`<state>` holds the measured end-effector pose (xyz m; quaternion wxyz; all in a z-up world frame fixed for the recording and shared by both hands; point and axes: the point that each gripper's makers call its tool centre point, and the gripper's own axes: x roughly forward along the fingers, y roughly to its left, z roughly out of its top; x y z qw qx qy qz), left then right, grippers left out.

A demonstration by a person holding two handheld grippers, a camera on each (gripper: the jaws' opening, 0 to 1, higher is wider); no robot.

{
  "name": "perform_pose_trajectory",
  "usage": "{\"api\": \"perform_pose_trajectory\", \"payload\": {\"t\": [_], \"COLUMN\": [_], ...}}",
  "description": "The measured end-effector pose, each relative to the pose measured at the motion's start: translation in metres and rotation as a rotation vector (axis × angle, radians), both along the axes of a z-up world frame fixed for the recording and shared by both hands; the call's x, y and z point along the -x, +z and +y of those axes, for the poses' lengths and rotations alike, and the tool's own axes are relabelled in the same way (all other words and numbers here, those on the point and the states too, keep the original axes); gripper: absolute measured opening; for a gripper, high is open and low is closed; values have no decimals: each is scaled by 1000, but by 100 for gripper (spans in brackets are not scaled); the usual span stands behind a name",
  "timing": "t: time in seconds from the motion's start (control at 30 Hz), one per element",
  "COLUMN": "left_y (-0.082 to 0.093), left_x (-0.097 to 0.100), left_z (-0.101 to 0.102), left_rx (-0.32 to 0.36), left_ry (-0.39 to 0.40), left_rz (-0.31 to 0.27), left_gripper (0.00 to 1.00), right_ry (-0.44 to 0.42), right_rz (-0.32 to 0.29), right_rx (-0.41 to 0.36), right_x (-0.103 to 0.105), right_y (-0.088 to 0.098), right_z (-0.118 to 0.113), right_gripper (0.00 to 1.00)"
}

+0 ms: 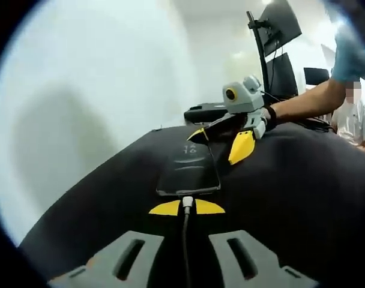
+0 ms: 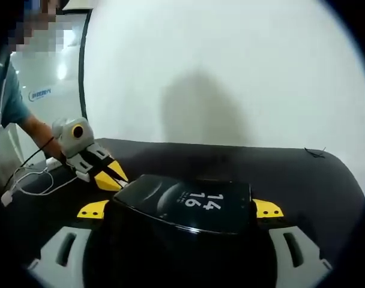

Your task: Connect the charging cable to the phone, plug the charger into the socket, and turn on the power strip switch to charge the phone.

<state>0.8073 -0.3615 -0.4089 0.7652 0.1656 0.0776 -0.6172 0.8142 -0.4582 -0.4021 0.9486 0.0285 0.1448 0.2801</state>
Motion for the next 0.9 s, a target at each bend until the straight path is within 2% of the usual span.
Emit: {"api": "perform_pose_trajectory", "payload": {"t": [0.07,0.27,0.3,0.53,0.67,0.73,0.8,0.87,0.9], "left_y": [0,-2,-1,0,2,3,5,7,7], "left_x": [0,-3,-5,-2,-5,-5,-6,-2,2], "left_z": [0,0,-1,1,3,2,2,5,7], "left_rx": [-5,-7,9,12,48,42,41,52,48], "left_ry": [-6,-23,-14,-23,-6,3,18,1,-12], "left_rz": [-13,-33,-20,-21,24,25,35,68,78], "left_gripper": [0,0,0,0,3,4,14,30,34], "right_ry": [15,38,31,25,26,27,27,25,25], "right_rz": [-4,1,4,-2,-17,-24,-20,-14,-11], "right_rx": [22,17,7,21,35,45,23,-12,-28], "right_x": [2,2,1,-2,-1,-1,0,1,0], "right_y": [-2,-3,-2,-3,-3,-3,-1,4,5], "right_z": [2,3,2,1,-1,-1,-5,-7,-9], "right_gripper": [93,93,93,93,93,93,93,93,93]}}
